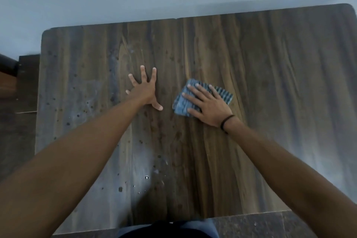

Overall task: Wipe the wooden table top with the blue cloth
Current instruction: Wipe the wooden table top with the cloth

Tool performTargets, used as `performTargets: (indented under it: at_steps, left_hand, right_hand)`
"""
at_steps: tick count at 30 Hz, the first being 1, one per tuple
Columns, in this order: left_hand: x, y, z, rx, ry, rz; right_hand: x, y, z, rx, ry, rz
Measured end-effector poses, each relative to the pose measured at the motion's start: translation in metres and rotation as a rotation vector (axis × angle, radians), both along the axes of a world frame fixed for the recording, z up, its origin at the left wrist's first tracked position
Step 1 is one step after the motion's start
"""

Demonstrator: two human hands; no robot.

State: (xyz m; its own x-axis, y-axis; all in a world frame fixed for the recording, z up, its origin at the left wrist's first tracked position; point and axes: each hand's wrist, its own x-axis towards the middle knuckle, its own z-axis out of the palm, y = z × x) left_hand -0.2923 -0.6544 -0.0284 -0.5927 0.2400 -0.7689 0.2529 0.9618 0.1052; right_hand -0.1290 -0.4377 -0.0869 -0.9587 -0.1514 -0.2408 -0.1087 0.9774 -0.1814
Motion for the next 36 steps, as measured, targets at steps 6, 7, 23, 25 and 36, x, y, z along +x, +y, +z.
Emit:
performTargets:
  at_steps: [6, 7, 23, 25, 36]
  left_hand:
    - [-0.001, -0.006, -0.003, 0.026, 0.021, 0.014]
    - [-0.001, -0.006, -0.003, 0.032, 0.02, 0.011]
    - [-0.003, -0.004, -0.008, 0.058, 0.033, -0.004]
    - [-0.004, -0.004, -0.007, 0.048, 0.029, -0.009]
    - [-0.006, -0.003, -0.009, 0.025, 0.025, -0.011]
  right_hand:
    - [-0.112, 0.023, 0.008, -0.079, -0.018, -0.373]
    - [-0.124, 0.023, 0.008, -0.098, -0.021, -0.477]
    - [-0.131, 0.041, 0.006, -0.013, -0.006, -0.085]
    - [-0.172, 0.042, 0.009, -0.069, -0.018, -0.289]
    - [-0.139, 0.051, 0.012, -0.038, -0.045, -0.09]
